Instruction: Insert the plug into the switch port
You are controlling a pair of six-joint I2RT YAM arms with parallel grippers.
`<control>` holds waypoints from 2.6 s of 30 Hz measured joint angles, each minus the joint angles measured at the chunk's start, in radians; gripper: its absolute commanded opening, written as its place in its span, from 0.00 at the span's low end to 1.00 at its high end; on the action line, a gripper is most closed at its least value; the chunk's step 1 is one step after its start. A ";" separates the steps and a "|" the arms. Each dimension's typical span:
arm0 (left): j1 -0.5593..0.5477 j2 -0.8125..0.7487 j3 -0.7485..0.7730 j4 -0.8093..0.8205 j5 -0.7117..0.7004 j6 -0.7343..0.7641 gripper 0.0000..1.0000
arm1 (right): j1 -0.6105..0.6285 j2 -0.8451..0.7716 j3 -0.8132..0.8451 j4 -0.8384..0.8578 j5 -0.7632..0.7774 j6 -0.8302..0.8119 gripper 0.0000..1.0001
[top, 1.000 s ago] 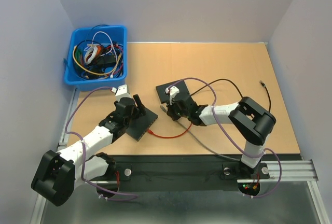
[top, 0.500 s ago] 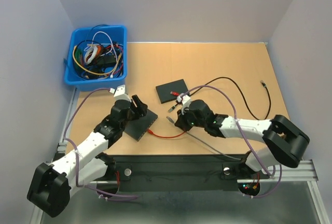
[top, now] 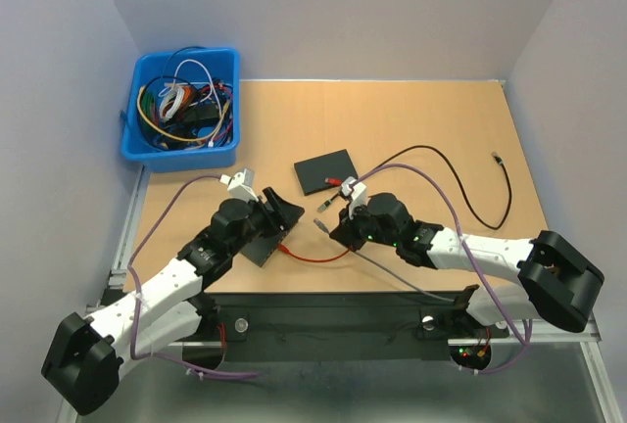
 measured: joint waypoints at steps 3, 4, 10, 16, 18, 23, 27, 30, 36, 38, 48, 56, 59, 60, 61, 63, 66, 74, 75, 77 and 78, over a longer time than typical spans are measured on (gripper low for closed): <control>-0.026 0.060 -0.016 0.064 0.010 -0.045 0.75 | 0.010 0.000 0.000 0.001 0.008 -0.001 0.01; -0.034 0.088 -0.022 0.084 0.012 -0.061 0.75 | 0.013 0.000 0.000 0.001 0.011 -0.001 0.00; -0.074 0.185 -0.032 0.151 0.015 -0.111 0.74 | 0.019 0.000 0.000 0.001 0.013 -0.001 0.00; -0.095 0.219 -0.036 0.228 0.027 -0.132 0.73 | 0.020 0.000 -0.010 0.028 -0.037 0.012 0.00; -0.100 0.199 -0.043 0.246 0.032 -0.134 0.73 | 0.020 0.000 -0.014 0.035 -0.069 0.026 0.00; -0.101 0.099 -0.069 0.283 0.035 -0.125 0.73 | 0.020 0.000 -0.024 0.090 -0.173 0.072 0.00; -0.101 0.031 -0.116 0.328 0.045 -0.116 0.73 | 0.020 0.000 -0.032 0.140 -0.239 0.116 0.00; -0.101 -0.013 -0.151 0.336 0.054 -0.111 0.71 | 0.020 0.000 -0.032 0.179 -0.270 0.143 0.00; -0.101 -0.129 -0.208 0.351 0.057 -0.109 0.61 | 0.020 -0.029 -0.036 0.220 -0.293 0.183 0.01; -0.101 -0.158 -0.219 0.356 0.056 -0.110 0.59 | 0.020 -0.037 -0.036 0.233 -0.294 0.192 0.01; -0.101 -0.181 -0.224 0.358 0.064 -0.116 0.54 | 0.020 -0.040 -0.036 0.240 -0.270 0.217 0.00; -0.101 -0.165 -0.224 0.358 0.065 -0.116 0.45 | 0.020 -0.039 -0.036 0.241 -0.212 0.237 0.00; -0.101 -0.150 -0.224 0.358 0.065 -0.117 0.38 | 0.020 -0.038 -0.036 0.247 -0.201 0.244 0.01; -0.101 -0.145 -0.224 0.358 0.064 -0.117 0.34 | 0.020 -0.037 -0.036 0.251 -0.199 0.244 0.00; -0.101 -0.141 -0.224 0.358 0.065 -0.118 0.31 | 0.020 -0.036 -0.036 0.258 -0.198 0.246 0.00; -0.101 -0.131 -0.224 0.362 0.065 -0.118 0.23 | 0.020 -0.031 -0.036 0.262 -0.196 0.248 0.00; -0.101 -0.119 -0.224 0.370 0.064 -0.120 0.12 | 0.020 -0.014 -0.036 0.264 -0.195 0.253 0.01; -0.101 -0.105 -0.224 0.349 0.056 -0.115 0.00 | 0.020 0.029 -0.036 0.288 -0.191 0.257 0.37; -0.101 -0.105 -0.224 0.345 0.053 -0.115 0.00 | 0.020 0.035 -0.036 0.288 -0.190 0.257 0.44; -0.101 -0.103 -0.224 0.331 0.047 -0.115 0.00 | 0.020 0.042 -0.036 0.284 -0.190 0.249 0.56; -0.101 -0.099 -0.222 0.316 0.038 -0.114 0.00 | 0.020 0.042 -0.036 0.278 -0.188 0.242 0.58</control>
